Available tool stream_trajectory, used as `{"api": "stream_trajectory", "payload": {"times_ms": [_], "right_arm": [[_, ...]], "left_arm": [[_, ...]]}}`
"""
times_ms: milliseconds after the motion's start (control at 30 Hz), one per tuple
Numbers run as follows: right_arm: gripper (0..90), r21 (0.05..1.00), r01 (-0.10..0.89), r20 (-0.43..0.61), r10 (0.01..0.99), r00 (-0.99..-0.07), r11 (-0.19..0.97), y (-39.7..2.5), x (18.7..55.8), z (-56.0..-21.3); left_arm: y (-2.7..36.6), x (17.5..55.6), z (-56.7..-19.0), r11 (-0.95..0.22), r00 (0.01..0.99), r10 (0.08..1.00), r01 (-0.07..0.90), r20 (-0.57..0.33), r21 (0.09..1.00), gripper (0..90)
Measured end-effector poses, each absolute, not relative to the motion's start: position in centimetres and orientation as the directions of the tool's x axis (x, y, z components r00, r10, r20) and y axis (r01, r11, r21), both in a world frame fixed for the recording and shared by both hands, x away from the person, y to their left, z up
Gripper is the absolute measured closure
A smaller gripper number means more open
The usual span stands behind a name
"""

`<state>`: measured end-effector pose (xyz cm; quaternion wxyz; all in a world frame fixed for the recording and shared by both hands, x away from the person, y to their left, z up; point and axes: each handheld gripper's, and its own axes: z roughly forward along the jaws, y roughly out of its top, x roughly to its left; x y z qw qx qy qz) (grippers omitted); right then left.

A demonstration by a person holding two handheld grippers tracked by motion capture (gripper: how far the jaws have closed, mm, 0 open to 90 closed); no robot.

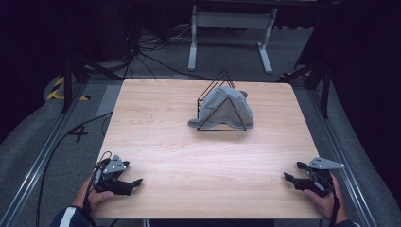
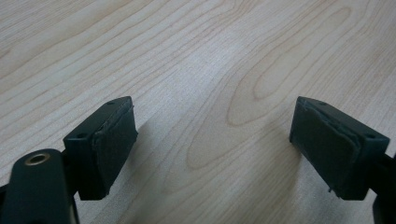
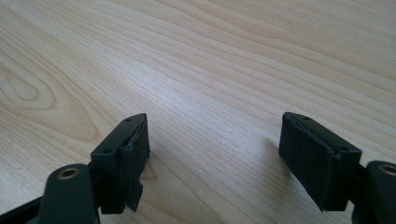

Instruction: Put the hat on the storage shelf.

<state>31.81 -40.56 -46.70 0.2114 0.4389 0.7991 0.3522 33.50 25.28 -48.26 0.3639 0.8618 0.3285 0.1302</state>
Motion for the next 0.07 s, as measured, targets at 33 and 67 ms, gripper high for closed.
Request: {"api": "stream_trajectory", "payload": {"times_ms": [33, 67], "right_arm": [[24.3, 0.748, 0.552, -0.030, 0.851, -0.524, 0.367, -40.56, 31.80, -46.70], [24.3, 0.749, 0.550, -0.034, 0.850, -0.525, 0.370, -40.59, 31.80, -46.73]], "left_arm": [[25.25, 33.52, -48.27, -0.516, 0.748, 0.663, 0.475, -0.018, 0.713, 14.9], [25.29, 33.62, -48.25, -0.523, 0.752, 0.660, 0.467, -0.009, 0.713, 14.7]]}}
